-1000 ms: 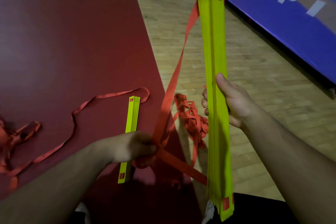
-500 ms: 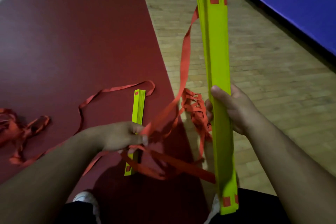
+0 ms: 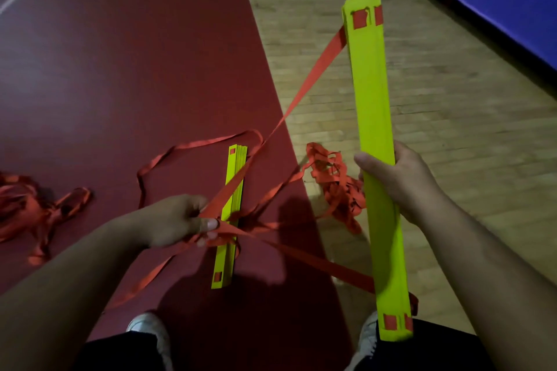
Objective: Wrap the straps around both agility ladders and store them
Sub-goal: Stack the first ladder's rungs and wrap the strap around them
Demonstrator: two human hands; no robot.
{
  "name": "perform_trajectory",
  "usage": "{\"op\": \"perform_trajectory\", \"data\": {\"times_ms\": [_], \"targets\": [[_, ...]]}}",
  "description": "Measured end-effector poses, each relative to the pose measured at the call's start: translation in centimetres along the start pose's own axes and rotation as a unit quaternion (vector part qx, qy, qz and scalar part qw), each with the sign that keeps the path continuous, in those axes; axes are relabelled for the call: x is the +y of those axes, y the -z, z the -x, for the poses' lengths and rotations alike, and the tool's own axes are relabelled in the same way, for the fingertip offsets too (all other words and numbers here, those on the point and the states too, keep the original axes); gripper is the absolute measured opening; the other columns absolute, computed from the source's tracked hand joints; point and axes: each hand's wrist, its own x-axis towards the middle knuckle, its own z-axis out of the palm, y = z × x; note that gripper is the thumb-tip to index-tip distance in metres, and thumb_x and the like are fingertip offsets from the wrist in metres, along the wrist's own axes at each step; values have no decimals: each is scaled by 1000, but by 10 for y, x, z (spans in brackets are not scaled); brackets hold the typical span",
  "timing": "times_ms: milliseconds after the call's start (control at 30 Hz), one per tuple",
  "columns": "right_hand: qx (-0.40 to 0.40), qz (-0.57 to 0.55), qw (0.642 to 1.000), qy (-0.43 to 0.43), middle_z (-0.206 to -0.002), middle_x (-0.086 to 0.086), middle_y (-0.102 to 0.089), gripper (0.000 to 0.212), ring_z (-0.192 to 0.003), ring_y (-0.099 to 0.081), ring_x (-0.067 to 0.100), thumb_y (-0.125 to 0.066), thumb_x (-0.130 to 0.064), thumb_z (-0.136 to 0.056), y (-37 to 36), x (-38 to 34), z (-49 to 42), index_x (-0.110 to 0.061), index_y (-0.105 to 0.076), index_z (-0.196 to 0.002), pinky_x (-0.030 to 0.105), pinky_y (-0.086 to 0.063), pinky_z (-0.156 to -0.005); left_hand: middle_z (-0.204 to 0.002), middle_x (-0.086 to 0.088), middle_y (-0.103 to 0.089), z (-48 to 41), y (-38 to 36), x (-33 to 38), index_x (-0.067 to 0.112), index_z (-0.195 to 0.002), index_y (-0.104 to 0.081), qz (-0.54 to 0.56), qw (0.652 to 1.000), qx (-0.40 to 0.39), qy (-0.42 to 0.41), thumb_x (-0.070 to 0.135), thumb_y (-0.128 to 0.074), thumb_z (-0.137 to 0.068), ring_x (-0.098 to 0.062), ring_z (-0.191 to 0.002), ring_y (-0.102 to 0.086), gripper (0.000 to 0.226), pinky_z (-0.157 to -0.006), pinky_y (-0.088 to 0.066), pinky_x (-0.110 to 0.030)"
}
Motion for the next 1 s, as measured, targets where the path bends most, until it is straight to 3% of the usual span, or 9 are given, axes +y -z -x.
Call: {"op": "perform_trajectory", "data": {"times_ms": [67,200,300,367,500,667,733,867,1000], "targets": [[-12,0,1000,-12,-82,0,-74,18,-72,-70,21,-80,-33,-82,0,4,-2,-30,-67,-93,34,-54,-61,-77,-1,-74,2,0,0,8,-90,-66,23,1000,12,-17,16,-61,-97,-8,-67,-64,11,-65,-48,-25],[1,-44,998,-33,-92,1,-75,27,-81,-74,24,-83,-23,-80,-7,9,-4,-36,-68,-98,42,-60,-67,-85,-7,-76,6,2,6,-2,-94,-62,53,998,9,-39,14,-65,-95,-13,-73,-68,16,-65,-49,-26],[-32,-139,989,-51,-88,7,-75,32,-73,-75,29,-76,-3,-84,-11,5,-5,-26,-62,-101,37,-57,-55,-79,-13,-73,13,5,18,-6,-94,-57,110,992,18,-58,5,-58,-96,-21,-67,-67,12,-59,-52,-26],[-44,-132,989,-52,-78,3,-74,33,-65,-73,23,-75,3,-82,-13,4,-6,-23,-63,-98,33,-55,-52,-79,-12,-71,17,6,26,-6,-95,-54,109,991,29,-68,7,-55,-98,-20,-63,-61,14,-51,-47,-25],[-19,-109,992,-64,-63,0,-66,24,-52,-63,17,-68,5,-87,-12,4,-11,-18,-65,-95,31,-51,-53,-62,0,-54,23,11,34,5,-85,-49,84,991,51,-88,33,-55,-92,-16,-57,-46,29,-55,-39,-25],[-58,-190,975,-103,-80,10,-69,30,-63,-70,26,-49,12,-90,-9,1,-7,-13,-63,-100,32,-55,-50,-60,-2,-46,25,10,47,10,-74,-50,169,969,153,-92,43,-53,-97,-14,-56,-41,40,-52,-38,-17],[-66,-220,968,-102,-93,11,-75,29,-74,-74,29,-45,13,-91,-9,0,-7,-10,-59,-101,34,-57,-52,-59,-3,-47,25,12,49,8,-73,-50,128,973,148,-119,45,-50,-97,-12,-52,-39,44,-50,-34,-19],[-27,-221,970,-96,-79,12,-69,24,-62,-67,27,-53,12,-89,-12,2,-10,-10,-57,-98,36,-55,-56,-63,-3,-60,23,12,52,4,-81,-48,127,974,117,-145,38,-53,-95,-16,-49,-46,37,-51,-39,-22],[-33,-269,957,-99,-75,9,-63,28,-60,-60,26,-61,1,-78,-12,5,-12,-10,-63,-104,37,-52,-63,-82,-15,-73,20,14,53,2,-88,-46,151,973,114,-133,13,-54,-95,-24,-68,-69,16,-67,-54,-39]]}}
